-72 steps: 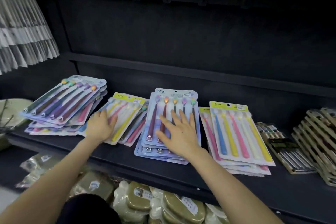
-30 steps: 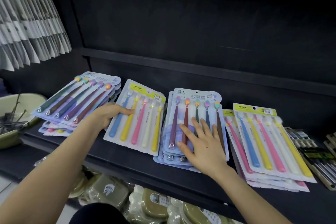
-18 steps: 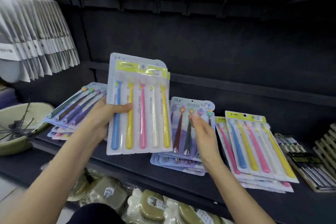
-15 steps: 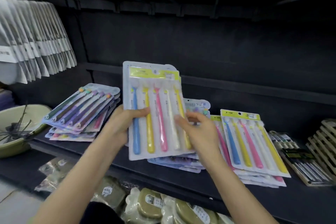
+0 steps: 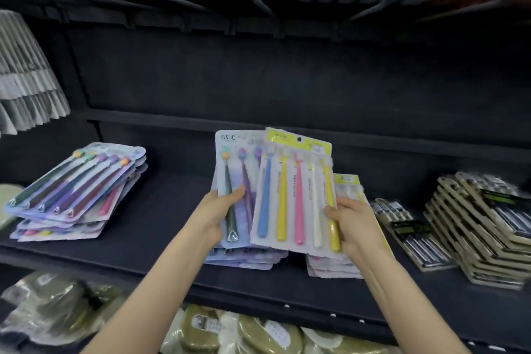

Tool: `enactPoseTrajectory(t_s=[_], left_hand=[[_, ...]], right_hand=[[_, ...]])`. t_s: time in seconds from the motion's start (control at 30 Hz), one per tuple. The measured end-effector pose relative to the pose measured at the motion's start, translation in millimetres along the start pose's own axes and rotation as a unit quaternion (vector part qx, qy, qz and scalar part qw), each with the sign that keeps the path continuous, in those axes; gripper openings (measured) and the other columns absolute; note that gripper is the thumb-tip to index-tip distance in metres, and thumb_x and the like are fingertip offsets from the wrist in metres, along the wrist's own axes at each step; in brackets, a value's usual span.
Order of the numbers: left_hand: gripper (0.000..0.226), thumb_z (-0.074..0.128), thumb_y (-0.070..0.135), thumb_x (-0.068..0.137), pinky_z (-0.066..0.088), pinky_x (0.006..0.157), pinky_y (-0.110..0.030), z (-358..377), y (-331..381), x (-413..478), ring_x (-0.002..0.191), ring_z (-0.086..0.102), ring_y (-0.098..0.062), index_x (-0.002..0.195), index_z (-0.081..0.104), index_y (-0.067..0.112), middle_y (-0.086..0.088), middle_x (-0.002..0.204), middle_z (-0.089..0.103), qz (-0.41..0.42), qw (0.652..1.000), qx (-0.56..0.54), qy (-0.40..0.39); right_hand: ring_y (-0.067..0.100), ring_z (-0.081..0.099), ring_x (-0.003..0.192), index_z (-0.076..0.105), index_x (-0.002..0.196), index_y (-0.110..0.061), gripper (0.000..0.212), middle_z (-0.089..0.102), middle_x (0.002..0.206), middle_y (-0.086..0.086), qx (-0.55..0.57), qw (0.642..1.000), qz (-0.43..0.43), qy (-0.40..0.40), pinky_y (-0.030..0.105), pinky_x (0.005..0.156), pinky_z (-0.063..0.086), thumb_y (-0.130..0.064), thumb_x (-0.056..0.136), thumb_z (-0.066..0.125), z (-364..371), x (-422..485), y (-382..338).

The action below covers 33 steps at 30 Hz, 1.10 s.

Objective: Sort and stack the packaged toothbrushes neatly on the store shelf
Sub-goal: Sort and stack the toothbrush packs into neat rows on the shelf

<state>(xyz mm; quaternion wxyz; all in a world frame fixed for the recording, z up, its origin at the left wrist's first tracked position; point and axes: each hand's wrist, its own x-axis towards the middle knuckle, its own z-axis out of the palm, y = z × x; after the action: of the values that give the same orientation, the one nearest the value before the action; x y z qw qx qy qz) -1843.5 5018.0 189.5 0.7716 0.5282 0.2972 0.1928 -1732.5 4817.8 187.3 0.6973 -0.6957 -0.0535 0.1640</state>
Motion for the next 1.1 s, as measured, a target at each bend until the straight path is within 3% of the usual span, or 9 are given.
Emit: enactPoseTrajectory(t_s=[0.17, 0.27, 0.33, 0.4, 0.5, 0.6, 0.77, 0.93, 1.1], left_hand=[[0.011, 0.060, 0.004, 0.091, 0.054, 0.060, -0.031, -4.4, -4.7, 6.6, 0.066, 0.068, -0.020, 0.101, 0.064, 0.002, -0.008, 0.077, 0.071, 0.012, 0.998, 0.001, 0.054], [0.006, 0.063, 0.003, 0.089, 0.055, 0.057, -0.030, -18.2, 3.4, 11.3, 0.063, 0.068, -0.017, 0.095, 0.063, 0.002, -0.009, 0.077, 0.070, 0.016, 0.997, -0.009, 0.075], [0.005, 0.065, 0.003, 0.087, 0.054, 0.056, -0.030, -24.8, 6.9, 11.7, 0.061, 0.068, -0.018, 0.092, 0.064, 0.002, -0.008, 0.073, 0.071, 0.014, 0.997, -0.008, 0.077], [0.010, 0.068, 0.003, 0.084, 0.055, 0.056, -0.031, -29.5, 9.0, 11.1, 0.063, 0.069, -0.020, 0.093, 0.065, 0.002, -0.009, 0.075, 0.072, 0.014, 0.997, -0.002, 0.077], [0.024, 0.074, 0.005, 0.079, 0.057, 0.068, -0.039, -33.2, 8.3, 11.0, 0.074, 0.069, -0.026, 0.101, 0.064, 0.001, -0.014, 0.088, 0.072, 0.009, 0.997, -0.001, 0.071], [0.034, 0.076, 0.010, 0.078, 0.056, 0.076, -0.042, -34.9, 6.7, 9.3, 0.079, 0.069, -0.028, 0.108, 0.065, 0.001, -0.015, 0.091, 0.073, -0.015, 0.998, -0.007, 0.055], [0.042, 0.065, 0.049, 0.084, 0.054, 0.079, -0.044, -64.2, 14.5, 8.4, 0.084, 0.072, -0.029, 0.097, 0.072, 0.010, -0.012, 0.096, 0.074, -0.114, 0.989, -0.089, 0.009], [0.014, 0.052, 0.016, 0.097, 0.051, 0.063, -0.038, -91.3, 11.6, 13.6, 0.070, 0.064, -0.027, 0.101, 0.060, 0.005, -0.016, 0.089, 0.067, -0.023, 0.991, -0.009, 0.128], [0.007, 0.053, 0.016, 0.098, 0.048, 0.057, -0.034, -137.8, 27.5, 12.6, 0.068, 0.059, -0.018, 0.095, 0.055, 0.011, -0.003, 0.082, 0.061, 0.095, 0.959, -0.019, 0.265]], right_hand=[[0.043, 0.062, 0.101, 0.066, 0.071, -0.013, 0.034, 0.068, 0.101, 0.025, -0.072, 0.989, -0.033, 0.124, 0.060, 0.090, 0.049, 0.016, 0.082, 0.053, -61.7, 28.4, -3.3], [0.042, 0.064, 0.089, 0.064, 0.086, 0.012, 0.014, 0.064, 0.086, 0.027, -0.182, 0.974, -0.008, 0.134, 0.046, 0.083, 0.052, 0.013, 0.079, 0.052, -77.7, 48.9, 5.4], [0.035, 0.060, 0.084, 0.063, 0.099, 0.012, 0.024, 0.061, 0.087, 0.023, -0.346, 0.926, -0.028, 0.148, 0.037, 0.073, 0.045, -0.002, 0.082, 0.056, -70.9, 56.2, 6.3], [0.037, 0.059, 0.097, 0.065, 0.108, -0.002, 0.038, 0.065, 0.104, 0.017, -0.466, 0.860, -0.130, 0.165, 0.037, 0.078, 0.044, -0.033, 0.088, 0.056, -48.6, 46.8, -0.6], [0.017, 0.062, 0.095, 0.057, 0.127, -0.021, 0.061, 0.066, 0.093, -0.008, -0.325, 0.935, -0.144, -0.013, 0.029, 0.075, 0.042, -0.062, 0.083, 0.058, 6.5, 14.5, -13.7], [0.006, 0.063, 0.085, 0.057, 0.112, -0.031, 0.047, 0.064, 0.084, -0.018, -0.277, 0.936, -0.174, -0.132, 0.018, 0.065, 0.044, -0.050, 0.073, 0.076, 54.0, -4.8, -10.4], [0.018, 0.056, 0.069, 0.065, 0.095, -0.010, 0.014, 0.061, 0.074, 0.000, -0.147, 0.971, -0.168, -0.081, 0.021, 0.056, 0.040, -0.005, 0.082, 0.066, 79.7, 0.8, -10.1], [0.014, 0.053, 0.061, 0.064, 0.088, -0.007, 0.011, 0.062, 0.074, 0.005, -0.074, 0.987, -0.139, -0.015, 0.023, 0.055, 0.039, 0.002, 0.081, 0.063, 84.6, 7.8, -3.0], [0.018, 0.047, 0.061, 0.053, 0.075, -0.012, 0.018, 0.053, 0.068, 0.003, -0.109, 0.984, -0.126, 0.060, 0.027, 0.054, 0.034, 0.003, 0.080, 0.062, 80.0, 23.2, 5.3]])
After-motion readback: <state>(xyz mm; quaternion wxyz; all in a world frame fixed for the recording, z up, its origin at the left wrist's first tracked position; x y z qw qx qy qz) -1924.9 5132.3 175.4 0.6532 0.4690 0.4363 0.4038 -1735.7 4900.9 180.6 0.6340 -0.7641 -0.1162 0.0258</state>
